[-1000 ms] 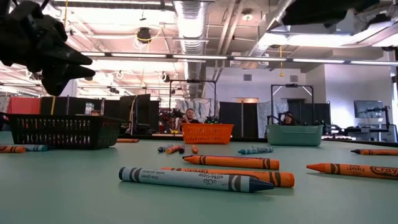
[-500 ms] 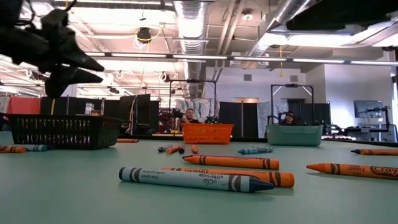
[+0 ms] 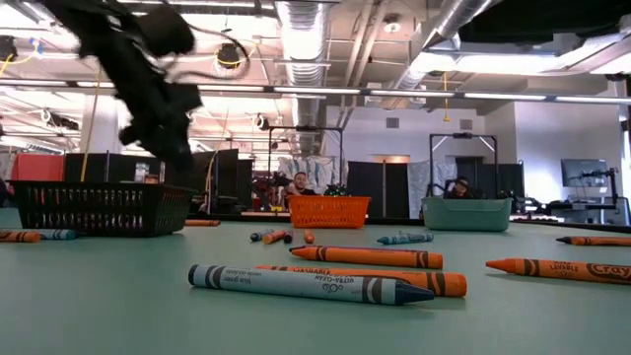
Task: Sort crayons
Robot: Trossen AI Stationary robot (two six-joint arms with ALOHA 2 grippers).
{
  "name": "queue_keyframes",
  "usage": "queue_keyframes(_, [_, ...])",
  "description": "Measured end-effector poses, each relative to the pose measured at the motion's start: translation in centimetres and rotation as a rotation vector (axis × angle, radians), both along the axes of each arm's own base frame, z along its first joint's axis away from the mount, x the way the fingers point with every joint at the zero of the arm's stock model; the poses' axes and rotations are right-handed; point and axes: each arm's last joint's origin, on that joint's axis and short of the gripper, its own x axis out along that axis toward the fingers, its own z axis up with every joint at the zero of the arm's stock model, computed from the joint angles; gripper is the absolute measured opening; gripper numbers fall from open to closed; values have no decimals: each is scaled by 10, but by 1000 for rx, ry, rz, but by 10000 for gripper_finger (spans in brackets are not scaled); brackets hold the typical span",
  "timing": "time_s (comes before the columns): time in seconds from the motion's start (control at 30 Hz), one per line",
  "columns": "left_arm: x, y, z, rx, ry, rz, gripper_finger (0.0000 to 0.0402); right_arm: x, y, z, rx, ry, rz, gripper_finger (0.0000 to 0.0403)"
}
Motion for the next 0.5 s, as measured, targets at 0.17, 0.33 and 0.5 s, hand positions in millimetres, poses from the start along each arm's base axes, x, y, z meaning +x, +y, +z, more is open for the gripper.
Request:
queue_keyframes(0.17, [5,60,-10,-64,140,105,128,-6,7,0,-2,5,33,128])
queue_keyframes(0.33, [4,103,-37,-179,251,141,128,-12,14,-1,16,10,65,128])
queue_keyframes(0.5, [7,123,-51,-214,314,133,128,-18,18,-4,54,29,72,128])
